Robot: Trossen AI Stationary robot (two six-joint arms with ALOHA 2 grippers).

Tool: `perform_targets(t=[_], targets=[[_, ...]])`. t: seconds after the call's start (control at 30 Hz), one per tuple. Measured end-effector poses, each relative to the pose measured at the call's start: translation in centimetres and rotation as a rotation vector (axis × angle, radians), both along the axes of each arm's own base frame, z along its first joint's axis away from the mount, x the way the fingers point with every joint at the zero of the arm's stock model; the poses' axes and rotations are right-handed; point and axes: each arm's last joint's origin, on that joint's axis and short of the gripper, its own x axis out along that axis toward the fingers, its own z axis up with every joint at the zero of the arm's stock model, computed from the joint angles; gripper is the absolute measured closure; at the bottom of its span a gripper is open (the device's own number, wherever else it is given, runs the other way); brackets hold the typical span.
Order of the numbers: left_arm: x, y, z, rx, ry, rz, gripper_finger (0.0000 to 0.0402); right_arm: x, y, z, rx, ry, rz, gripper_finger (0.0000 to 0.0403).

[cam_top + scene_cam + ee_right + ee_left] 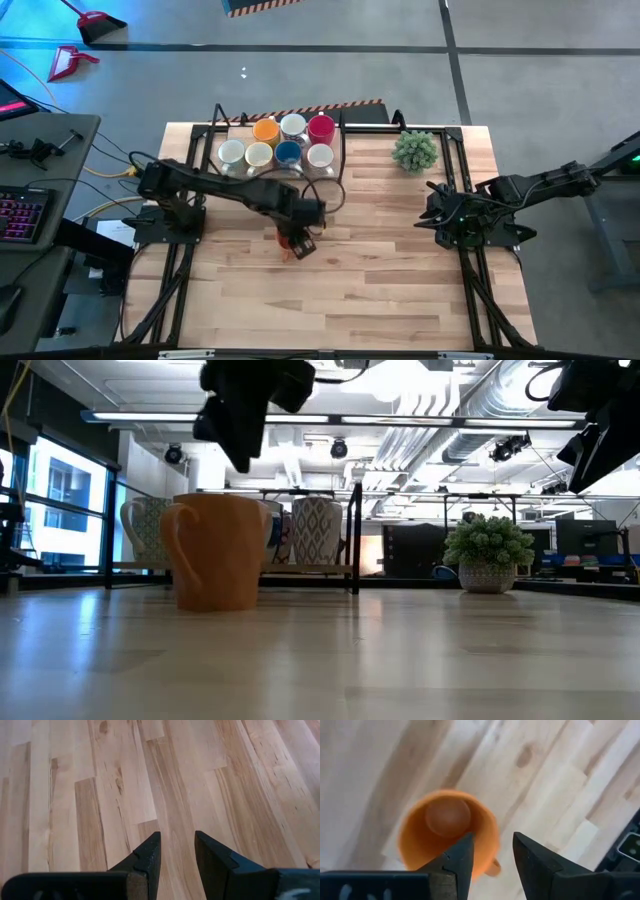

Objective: Place coffee mugs
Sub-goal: Put the orange mug on the shelf

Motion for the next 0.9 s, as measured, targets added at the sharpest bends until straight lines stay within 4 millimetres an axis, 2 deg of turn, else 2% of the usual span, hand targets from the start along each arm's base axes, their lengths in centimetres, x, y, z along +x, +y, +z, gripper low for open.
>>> perform_targets(t=[0.3, 0.5, 0.6, 0.9], targets=[[-0.1, -1.9, -0.3, 0.038, 0.001, 0.077, 0.0253, 0.0, 0.0, 0.0, -0.002, 0.0, -0.001, 0.0304], [0.6, -2.9, -2.3, 0.051, 0.053, 0.052, 0.0252, 0.0, 0.0, 0.0, -0.001, -0.001, -0.001, 0.0304], [0.8, -3.0, -2.9, 0.058, 0.069, 0.043, 0.0252, 0.0, 0.0, 0.0, -0.002, 0.0, -0.001, 0.0304], [0.9, -2.9, -2.8, 0.089, 0.057, 0.094, 0.0252, 0.0, 0.0, 0.0, -0.001, 0.0, 0.0, 0.0304]])
